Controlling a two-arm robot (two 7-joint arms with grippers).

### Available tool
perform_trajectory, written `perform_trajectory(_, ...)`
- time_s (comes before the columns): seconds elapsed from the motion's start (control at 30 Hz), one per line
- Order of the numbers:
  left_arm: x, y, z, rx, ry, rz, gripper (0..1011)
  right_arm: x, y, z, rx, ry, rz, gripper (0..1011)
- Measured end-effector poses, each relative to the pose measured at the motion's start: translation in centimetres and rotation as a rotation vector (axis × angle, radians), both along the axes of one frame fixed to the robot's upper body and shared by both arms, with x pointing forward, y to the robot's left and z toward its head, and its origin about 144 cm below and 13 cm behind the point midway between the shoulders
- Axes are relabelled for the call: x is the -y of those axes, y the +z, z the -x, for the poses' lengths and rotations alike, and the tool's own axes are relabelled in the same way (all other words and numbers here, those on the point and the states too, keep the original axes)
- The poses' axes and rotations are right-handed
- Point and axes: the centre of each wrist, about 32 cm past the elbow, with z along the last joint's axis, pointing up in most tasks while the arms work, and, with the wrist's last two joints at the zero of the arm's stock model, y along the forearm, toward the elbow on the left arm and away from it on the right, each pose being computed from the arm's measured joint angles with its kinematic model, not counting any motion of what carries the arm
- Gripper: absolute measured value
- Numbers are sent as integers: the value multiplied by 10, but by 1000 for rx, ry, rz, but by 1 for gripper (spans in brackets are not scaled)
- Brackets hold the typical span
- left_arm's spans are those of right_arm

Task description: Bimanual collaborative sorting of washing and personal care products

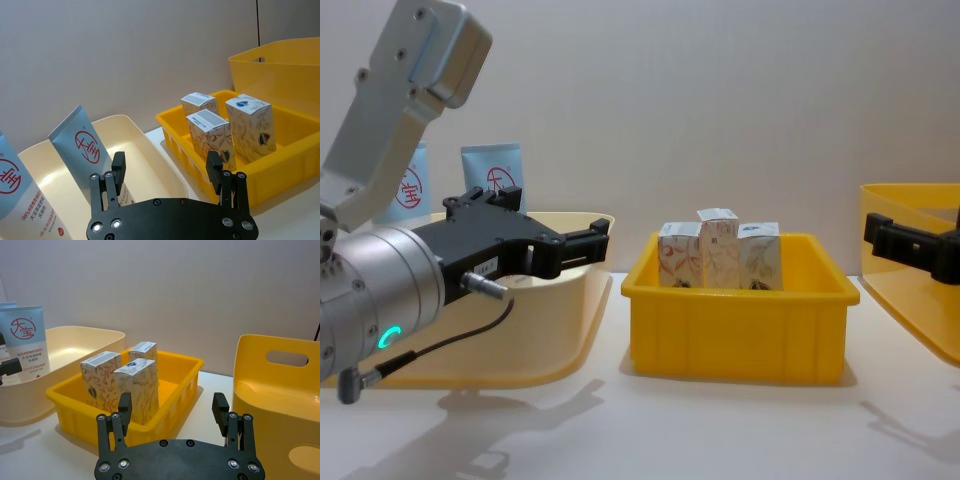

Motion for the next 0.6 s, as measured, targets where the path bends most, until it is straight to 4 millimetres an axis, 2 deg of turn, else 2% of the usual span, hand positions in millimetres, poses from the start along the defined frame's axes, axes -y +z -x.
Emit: perform_trajectory(0.6, -3, 1, 0, -6, -5, 5, 1003, 0, 0, 0, 0, 0, 0, 1001)
